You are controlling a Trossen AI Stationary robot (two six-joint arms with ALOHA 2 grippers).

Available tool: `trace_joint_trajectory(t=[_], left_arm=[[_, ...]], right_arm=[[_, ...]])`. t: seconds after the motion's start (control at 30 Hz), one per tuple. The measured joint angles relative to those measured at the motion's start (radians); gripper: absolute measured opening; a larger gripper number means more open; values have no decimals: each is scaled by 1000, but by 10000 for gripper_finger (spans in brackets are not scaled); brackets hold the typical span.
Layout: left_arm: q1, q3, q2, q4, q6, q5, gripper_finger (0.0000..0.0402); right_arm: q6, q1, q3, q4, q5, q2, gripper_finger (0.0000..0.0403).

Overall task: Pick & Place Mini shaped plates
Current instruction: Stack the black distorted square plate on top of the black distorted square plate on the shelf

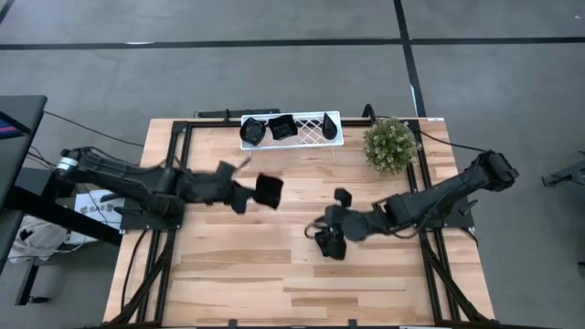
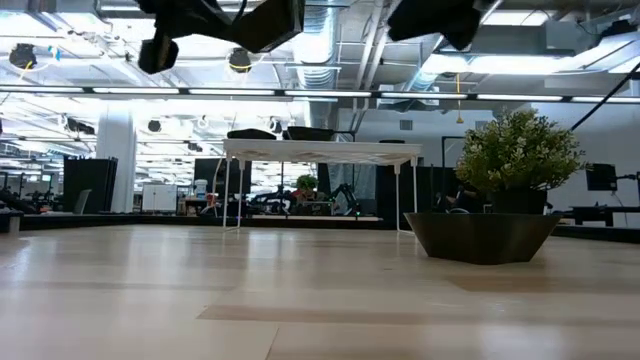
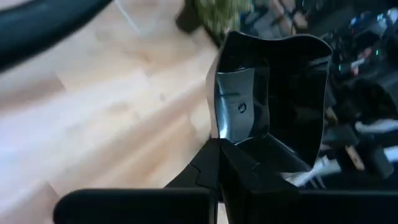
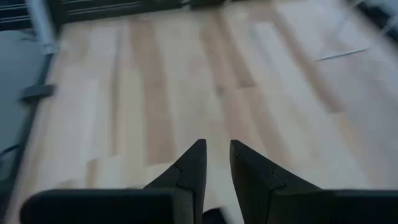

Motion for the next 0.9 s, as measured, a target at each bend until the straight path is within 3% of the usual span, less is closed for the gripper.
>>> trace_joint_trajectory(t=[0.23, 0.43, 0.6, 0.77, 0.9], left_arm=[[250, 0, -71, -1, 158, 21, 4], [466, 58, -40, 2, 342, 120, 4], [590, 187, 56, -23, 490, 237, 4], [672, 372, 215, -185, 606, 291, 4], [708, 473, 325, -214, 655, 331, 4]], right_arm=[[-27, -160, 22, -2, -2, 0, 65], [-26, -272, 22, -1, -9, 0, 65], [-20, -327, 22, -1, -36, 0, 65], [0, -346, 22, 0, -78, 1, 65], [0, -352, 22, -1, -81, 1, 65]])
